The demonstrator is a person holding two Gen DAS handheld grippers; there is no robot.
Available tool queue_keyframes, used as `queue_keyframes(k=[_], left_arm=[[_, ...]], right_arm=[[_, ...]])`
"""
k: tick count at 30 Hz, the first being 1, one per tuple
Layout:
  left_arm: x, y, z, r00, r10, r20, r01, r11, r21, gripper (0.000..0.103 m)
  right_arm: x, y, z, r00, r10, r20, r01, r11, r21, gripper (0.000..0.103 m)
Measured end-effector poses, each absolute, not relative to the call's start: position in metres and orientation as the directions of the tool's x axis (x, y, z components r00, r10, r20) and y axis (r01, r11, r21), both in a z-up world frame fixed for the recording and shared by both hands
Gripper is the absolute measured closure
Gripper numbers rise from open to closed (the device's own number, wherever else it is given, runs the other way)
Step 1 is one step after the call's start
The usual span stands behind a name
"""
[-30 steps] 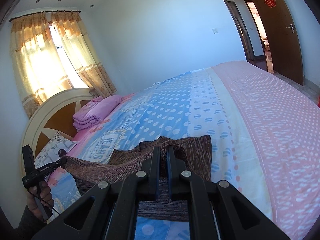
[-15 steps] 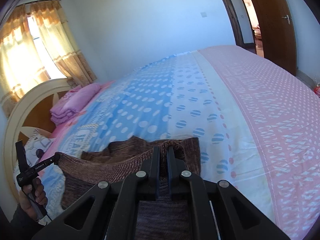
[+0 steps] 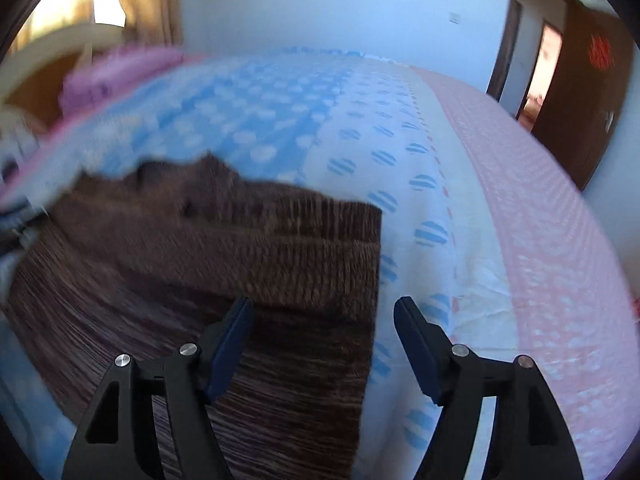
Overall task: Fold small clothes
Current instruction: 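Open both grippers to release the hem onto the sweater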
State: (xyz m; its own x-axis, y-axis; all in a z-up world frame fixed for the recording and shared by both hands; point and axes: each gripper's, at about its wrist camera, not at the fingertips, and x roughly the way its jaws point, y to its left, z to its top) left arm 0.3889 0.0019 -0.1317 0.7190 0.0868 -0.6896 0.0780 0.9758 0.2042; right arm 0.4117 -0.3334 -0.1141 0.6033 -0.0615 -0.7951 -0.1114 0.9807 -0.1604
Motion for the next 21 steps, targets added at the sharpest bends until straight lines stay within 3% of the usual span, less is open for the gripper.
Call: queue_keyframes(k=[4,7,12,15,21], left_arm=[[0.407,-0.02,-0.149,0.706,0.172,-0.687,0.116,0.929,0.351,0.029],[0.437,-0.019,-0.14,0.722,0.27,-0.637,0.017,0.913,0.407,0.029],[0.473,0.017,-0.125,0.669,0.308,-0.676,-0.11,0.941,0.32,0.027],[0.465,0.031,-0.131,0.657,0.283,-0.698,-0.076,0.947,0.313,0.013],[0.422,0.06,-0.143,0.619,0.206,-0.758,-0.065,0.975,0.211,0.014]], right_arm=[[0.437,-0.323,-0.125,0.572,-0.138,-0.809,-0.138,0.956,-0.26,0.03],[0.472,-0.323,-0.11,0.594,-0.159,-0.789,-0.088,0.962,-0.26,0.03],[0.491,-0.34,-0.075,0.664,-0.14,-0.734,0.019,0.985,-0.17,0.03],[0.475,-0.348,-0.076,0.67,-0.114,-0.733,0.009,0.989,-0.146,0.03],[0.429,-0.382,-0.097,0.611,-0.01,-0.791,0.027,1.0,0.008,0.03]])
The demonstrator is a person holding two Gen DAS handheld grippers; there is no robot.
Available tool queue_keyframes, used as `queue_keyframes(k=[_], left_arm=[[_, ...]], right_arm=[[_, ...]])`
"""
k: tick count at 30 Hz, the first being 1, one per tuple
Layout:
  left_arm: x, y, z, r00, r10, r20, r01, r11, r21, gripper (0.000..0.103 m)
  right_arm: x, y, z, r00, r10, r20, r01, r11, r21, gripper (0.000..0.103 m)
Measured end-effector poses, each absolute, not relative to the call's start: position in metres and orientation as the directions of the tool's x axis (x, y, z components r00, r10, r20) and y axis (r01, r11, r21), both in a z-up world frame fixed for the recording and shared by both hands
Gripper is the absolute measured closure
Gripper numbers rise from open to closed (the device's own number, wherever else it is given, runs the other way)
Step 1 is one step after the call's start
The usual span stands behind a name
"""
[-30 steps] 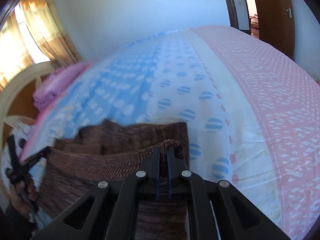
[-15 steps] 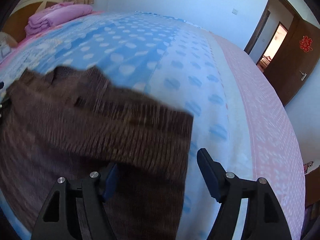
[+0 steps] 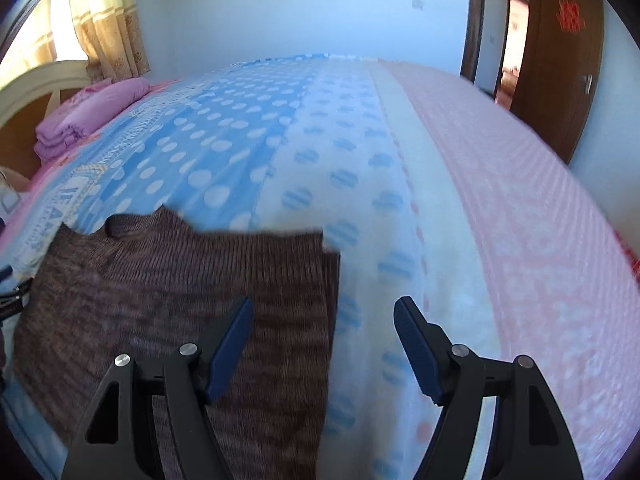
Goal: Fold small clothes
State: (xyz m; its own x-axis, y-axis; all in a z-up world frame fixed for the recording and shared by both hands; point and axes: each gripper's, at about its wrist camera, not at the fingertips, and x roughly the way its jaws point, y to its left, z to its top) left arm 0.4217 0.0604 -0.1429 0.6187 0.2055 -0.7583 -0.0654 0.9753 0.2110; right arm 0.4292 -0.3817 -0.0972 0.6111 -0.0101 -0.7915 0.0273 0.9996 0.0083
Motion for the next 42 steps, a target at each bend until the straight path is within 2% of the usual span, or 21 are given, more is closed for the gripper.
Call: queue_keyframes(k=[5,8,10,12,16,19,20,25,26,27,30,32,33,34,37,42], left_arm=[[0.356,0.068,-0.129,0.669,0.0,-0.743,0.005,1.0,0.005,0.015],[0.334,0.061,-0.132,0.658,-0.096,-0.746,0.082,0.995,-0.056,0.017],[0.321,0.057,-0.139,0.641,-0.145,-0.754,0.127,0.988,-0.083,0.024],[0.315,0.053,-0.147,0.621,-0.164,-0.767,0.15,0.985,-0.088,0.035],[0.307,0.051,-0.155,0.597,-0.211,-0.774,0.17,0.976,-0.135,0.038],[0.305,0.046,-0.156,0.608,-0.212,-0.765,0.195,0.974,-0.114,0.046],[0.304,0.045,-0.155,0.608,-0.229,-0.76,0.211,0.97,-0.124,0.053],[0.305,0.04,-0.158,0.594,-0.246,-0.766,0.232,0.964,-0.129,0.067],[0.305,0.041,-0.158,0.599,-0.25,-0.761,0.23,0.964,-0.135,0.076],[0.305,0.042,-0.158,0.601,-0.25,-0.759,0.229,0.964,-0.136,0.089],[0.304,0.046,-0.157,0.597,-0.277,-0.753,0.228,0.958,-0.172,0.094],[0.301,0.045,-0.155,0.603,-0.27,-0.751,0.228,0.96,-0.162,0.096],[0.3,0.045,-0.154,0.606,-0.272,-0.747,0.228,0.96,-0.164,0.096],[0.298,0.046,-0.152,0.608,-0.276,-0.744,0.229,0.959,-0.169,0.097],[0.292,0.051,-0.142,0.613,-0.298,-0.731,0.236,0.953,-0.191,0.097],[0.282,0.053,-0.137,0.611,-0.304,-0.731,0.249,0.95,-0.187,0.097]], right_arm=[[0.375,-0.393,-0.1,0.598,0.067,-0.799,0.015,0.995,0.095,0.03],[0.345,-0.392,-0.101,0.591,0.092,-0.801,-0.013,0.994,0.105,0.03],[0.325,-0.392,-0.1,0.586,0.105,-0.803,-0.026,0.993,0.111,0.03],[0.309,-0.388,-0.101,0.584,0.111,-0.804,-0.034,0.993,0.112,0.03],[0.289,-0.382,-0.106,0.567,0.128,-0.814,-0.058,0.992,0.115,0.03],[0.281,-0.377,-0.111,0.559,0.133,-0.818,-0.07,0.991,0.114,0.03],[0.28,-0.377,-0.113,0.561,0.129,-0.818,-0.065,0.992,0.112,0.03],[0.279,-0.383,-0.119,0.57,0.125,-0.812,-0.028,0.991,0.133,0.03],[0.279,-0.384,-0.12,0.569,0.125,-0.812,-0.024,0.99,0.136,0.031],[0.28,-0.384,-0.121,0.571,0.123,-0.812,-0.022,0.991,0.135,0.036],[0.281,-0.38,-0.122,0.58,0.126,-0.805,-0.035,0.991,0.13,0.052],[0.282,-0.378,-0.123,0.578,0.132,-0.805,-0.043,0.99,0.132,0.072],[0.282,-0.377,-0.121,0.582,0.139,-0.801,-0.047,0.989,0.138,0.088],[0.282,-0.376,-0.12,0.588,0.142,-0.796,-0.05,0.989,0.14,0.095],[0.278,-0.37,-0.109,0.596,0.151,-0.789,-0.072,0.988,0.135,0.099],[0.268,-0.362,-0.087,0.601,0.17,-0.781,-0.124,0.985,0.119,0.1]])
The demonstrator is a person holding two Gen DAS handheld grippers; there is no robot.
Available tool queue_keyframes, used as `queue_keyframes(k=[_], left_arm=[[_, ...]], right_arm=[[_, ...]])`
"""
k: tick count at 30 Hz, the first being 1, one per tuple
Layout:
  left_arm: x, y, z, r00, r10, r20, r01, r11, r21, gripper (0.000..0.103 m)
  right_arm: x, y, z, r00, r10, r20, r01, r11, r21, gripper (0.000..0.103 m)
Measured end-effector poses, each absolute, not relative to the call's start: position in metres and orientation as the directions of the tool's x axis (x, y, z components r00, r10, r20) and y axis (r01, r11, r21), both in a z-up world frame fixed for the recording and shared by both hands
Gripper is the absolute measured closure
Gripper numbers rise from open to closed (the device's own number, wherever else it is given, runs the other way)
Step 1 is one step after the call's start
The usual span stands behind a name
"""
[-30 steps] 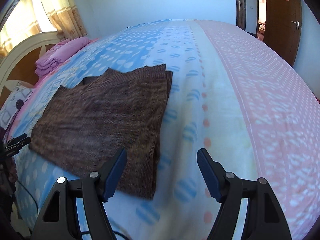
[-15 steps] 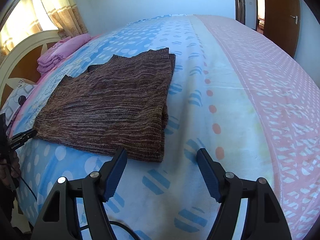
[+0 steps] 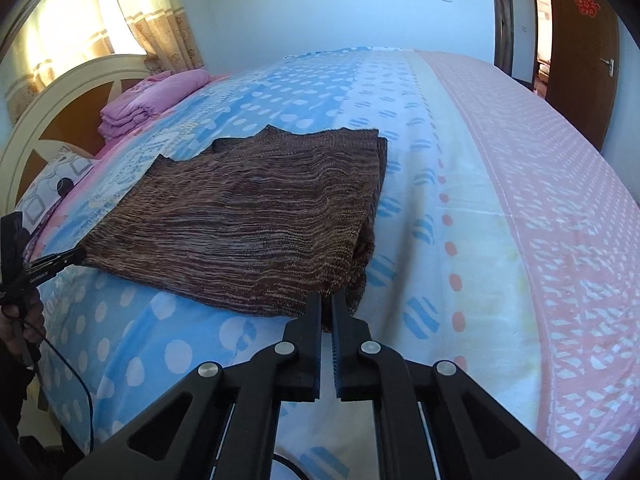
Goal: Fold small clothes
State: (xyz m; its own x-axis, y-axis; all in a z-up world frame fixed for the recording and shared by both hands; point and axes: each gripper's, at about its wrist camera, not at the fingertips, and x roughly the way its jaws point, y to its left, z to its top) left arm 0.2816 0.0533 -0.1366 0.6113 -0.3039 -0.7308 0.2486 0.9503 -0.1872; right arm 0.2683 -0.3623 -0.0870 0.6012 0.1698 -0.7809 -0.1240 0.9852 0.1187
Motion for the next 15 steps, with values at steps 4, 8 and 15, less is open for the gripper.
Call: queue_keyframes(k=[4,8,15], left_arm=[[0.282,0.054,-0.153,0.59,-0.276,-0.759,0.232,0.958,-0.168,0.097],[0.286,0.057,-0.156,0.608,-0.252,-0.753,0.21,0.966,-0.154,0.091],[0.281,0.058,-0.131,0.683,-0.087,-0.725,0.128,0.992,0.002,0.058]], right_arm=[[0.271,-0.369,-0.1,0.566,0.138,-0.813,-0.097,0.99,0.1,0.1],[0.277,-0.376,-0.123,0.53,0.117,-0.84,-0.074,0.993,0.091,0.1],[0.273,-0.364,-0.089,0.6,-0.032,-0.799,-0.022,0.998,-0.056,0.05]])
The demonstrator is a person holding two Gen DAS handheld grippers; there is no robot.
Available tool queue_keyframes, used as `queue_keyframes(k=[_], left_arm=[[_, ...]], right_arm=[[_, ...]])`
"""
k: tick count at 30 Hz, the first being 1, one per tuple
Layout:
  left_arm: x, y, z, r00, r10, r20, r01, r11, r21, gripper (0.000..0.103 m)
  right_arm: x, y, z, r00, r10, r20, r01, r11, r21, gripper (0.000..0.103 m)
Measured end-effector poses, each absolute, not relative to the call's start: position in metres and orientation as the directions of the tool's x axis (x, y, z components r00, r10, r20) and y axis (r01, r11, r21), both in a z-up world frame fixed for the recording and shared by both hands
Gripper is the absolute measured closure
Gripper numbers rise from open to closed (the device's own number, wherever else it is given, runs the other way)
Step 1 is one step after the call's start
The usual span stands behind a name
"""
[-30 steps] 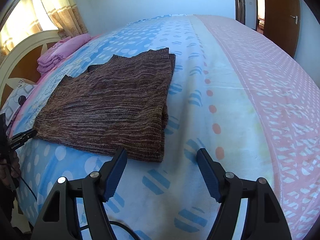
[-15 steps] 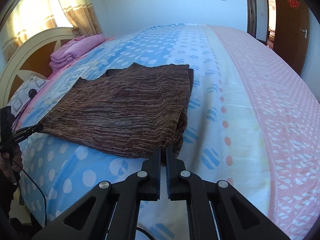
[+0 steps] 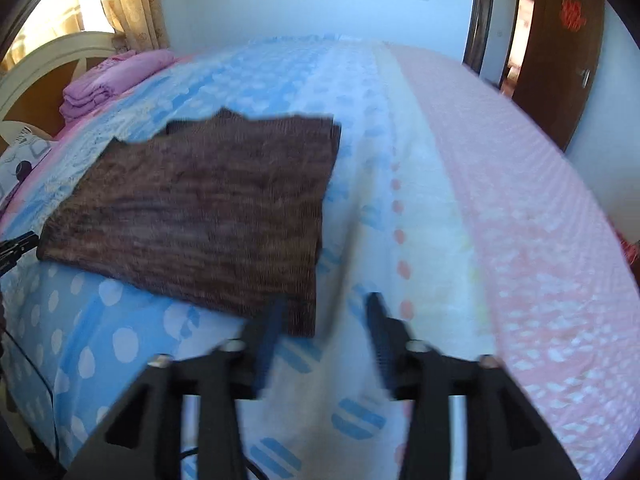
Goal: Fold small clothes
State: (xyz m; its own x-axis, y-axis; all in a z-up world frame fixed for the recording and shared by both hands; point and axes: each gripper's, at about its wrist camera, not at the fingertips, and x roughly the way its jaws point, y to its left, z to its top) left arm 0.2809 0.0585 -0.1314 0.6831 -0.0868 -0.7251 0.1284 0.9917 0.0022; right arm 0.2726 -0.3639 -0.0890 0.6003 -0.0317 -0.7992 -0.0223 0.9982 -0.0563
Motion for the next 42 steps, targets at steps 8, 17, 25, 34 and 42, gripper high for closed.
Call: queue_keyframes(k=[8,17,25,34,42], left_arm=[[0.311,0.019,-0.124,0.736,-0.023,-0.676,0.105,0.991,0.081,0.034],[0.318,0.028,-0.161,0.644,0.081,-0.761,0.039,0.99,0.139,0.028],[0.311,0.034,-0.162,0.649,0.063,-0.758,0.019,0.995,0.099,0.02],[0.299,0.048,-0.155,0.645,0.036,-0.763,0.026,0.997,0.07,0.017],[0.304,0.061,-0.153,0.643,0.045,-0.764,0.029,0.996,0.082,0.01]], right_arm=[[0.327,-0.27,-0.078,0.637,0.159,-0.754,-0.241,0.971,0.001,0.05],[0.309,-0.201,-0.141,0.508,0.225,-0.831,-0.394,0.919,0.008,0.058],[0.306,-0.192,-0.112,0.564,0.256,-0.785,-0.404,0.915,0.009,0.059],[0.326,-0.157,-0.145,0.506,0.263,-0.821,-0.443,0.896,0.014,0.058],[0.304,-0.165,-0.143,0.492,0.278,-0.825,-0.458,0.889,0.026,0.058]])
